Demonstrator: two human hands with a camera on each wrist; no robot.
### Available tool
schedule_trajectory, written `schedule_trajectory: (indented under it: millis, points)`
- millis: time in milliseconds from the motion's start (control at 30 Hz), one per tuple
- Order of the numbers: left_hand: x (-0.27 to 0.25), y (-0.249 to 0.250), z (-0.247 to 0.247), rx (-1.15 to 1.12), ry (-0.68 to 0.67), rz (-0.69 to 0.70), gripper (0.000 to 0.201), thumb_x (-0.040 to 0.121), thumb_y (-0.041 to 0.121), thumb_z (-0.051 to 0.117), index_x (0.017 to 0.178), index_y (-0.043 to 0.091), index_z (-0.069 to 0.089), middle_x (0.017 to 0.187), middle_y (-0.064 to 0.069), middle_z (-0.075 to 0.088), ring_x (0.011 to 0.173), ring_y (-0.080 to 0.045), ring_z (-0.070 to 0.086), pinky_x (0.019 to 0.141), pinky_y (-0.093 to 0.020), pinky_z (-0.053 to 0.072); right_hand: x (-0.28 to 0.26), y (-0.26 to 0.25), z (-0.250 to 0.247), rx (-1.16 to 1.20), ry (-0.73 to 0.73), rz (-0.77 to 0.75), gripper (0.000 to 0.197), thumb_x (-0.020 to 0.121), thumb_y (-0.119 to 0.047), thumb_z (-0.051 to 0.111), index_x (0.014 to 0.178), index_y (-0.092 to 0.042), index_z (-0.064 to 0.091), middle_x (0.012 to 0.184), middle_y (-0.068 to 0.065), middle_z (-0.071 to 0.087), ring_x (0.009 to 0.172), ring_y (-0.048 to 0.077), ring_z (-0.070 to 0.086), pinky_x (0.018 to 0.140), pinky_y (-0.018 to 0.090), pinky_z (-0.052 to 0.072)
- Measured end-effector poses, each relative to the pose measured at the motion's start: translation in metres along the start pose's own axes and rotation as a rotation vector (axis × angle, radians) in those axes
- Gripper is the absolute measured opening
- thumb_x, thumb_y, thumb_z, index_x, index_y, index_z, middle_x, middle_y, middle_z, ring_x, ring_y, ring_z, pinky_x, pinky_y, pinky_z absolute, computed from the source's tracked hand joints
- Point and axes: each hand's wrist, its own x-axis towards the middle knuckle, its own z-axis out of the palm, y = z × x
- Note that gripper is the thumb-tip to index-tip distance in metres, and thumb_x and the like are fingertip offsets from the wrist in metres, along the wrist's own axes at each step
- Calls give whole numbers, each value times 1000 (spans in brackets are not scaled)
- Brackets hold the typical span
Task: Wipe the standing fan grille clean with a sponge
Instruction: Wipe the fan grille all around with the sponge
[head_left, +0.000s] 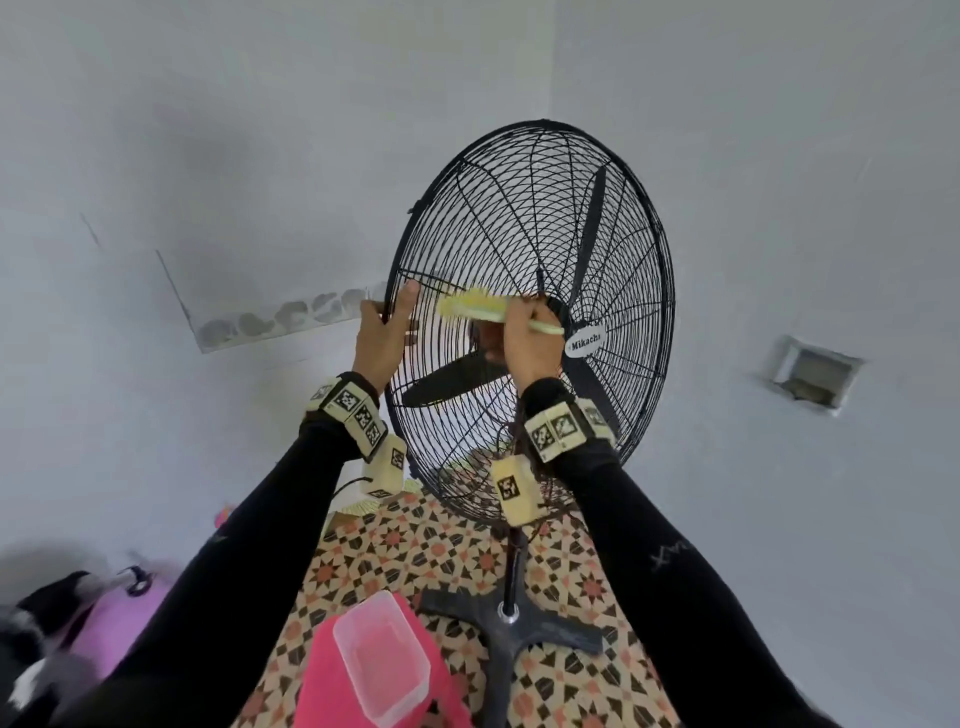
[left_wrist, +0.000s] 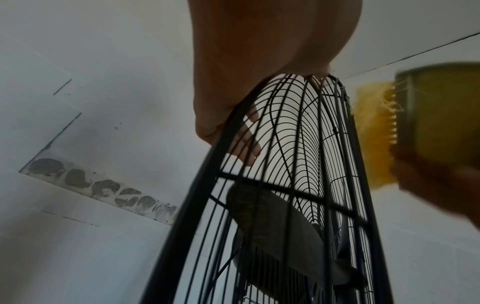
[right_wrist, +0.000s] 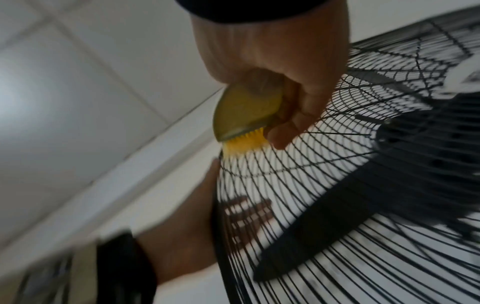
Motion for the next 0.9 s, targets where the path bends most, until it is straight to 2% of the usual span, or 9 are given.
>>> schedule_trajectory:
  millis: [67,167,367,500,600,667,733,833,900]
  points:
    - [1,-3,-2,19,1,-3,70,95,76,48,131,16,41,124,-2,60,109,-16,62,108,-45,46,-16,23,-6,-113,-32,87,17,102,-23,53,93,-11,62,92,12,73,68,19,66,57,32,56]
    - [3,-5,-4,22,15,1,64,98,72,47,129,15,43,112,8,58,97,-1,59,103,-38,46,-30,40,-24,-255,-150,126,22,100,-24,56,94,-5,65,85,9,74,62,13,64,49,21,50]
    - [3,-7,8,12,100,15,70,94,76,50,124,13,49,98,10,62,87,-8,63,96,-41,53,22,-1,-29,43,-12,4,21,102,-28,58,103,-8,64,100,13,74,80,22,73,61,27,60]
    - [5,-11,6,32,121,6,71,90,84,47,121,21,51,100,8,68,91,-14,69,95,-43,54,10,39,-32,-165,-27,83,29,101,-29,54,97,-1,63,93,19,74,63,18,61,45,22,48]
    - [5,-13,3,12,140,2,74,85,89,48,119,23,52,100,4,73,94,-20,74,94,-47,58,2,47,-43,-263,-123,198,25,98,-30,57,95,-6,65,98,17,76,70,17,64,58,27,54]
    - [2,-11,7,17,155,20,71,90,82,49,121,19,53,98,5,73,91,-19,74,88,-41,59,16,33,-46,-71,-111,191,20,101,-27,57,100,-8,64,104,15,74,79,18,68,72,30,58]
    - [-2,-7,11,34,175,39,65,95,76,50,122,16,54,96,5,72,86,-14,73,79,-33,55,27,16,-39,114,-33,135,17,102,-24,57,95,-9,62,104,14,74,81,20,70,71,31,59]
    - [-2,-7,11,27,184,38,65,94,77,49,122,18,54,95,6,72,88,-16,74,80,-34,56,24,22,-31,-106,20,102,22,100,-29,56,86,-13,59,94,10,72,73,19,65,54,24,53]
    - [-2,-8,8,30,190,34,63,95,76,48,123,19,54,95,9,70,89,-15,73,85,-35,56,16,34,-36,-351,-46,161,24,98,-35,55,86,-15,62,91,7,72,68,15,60,56,23,49]
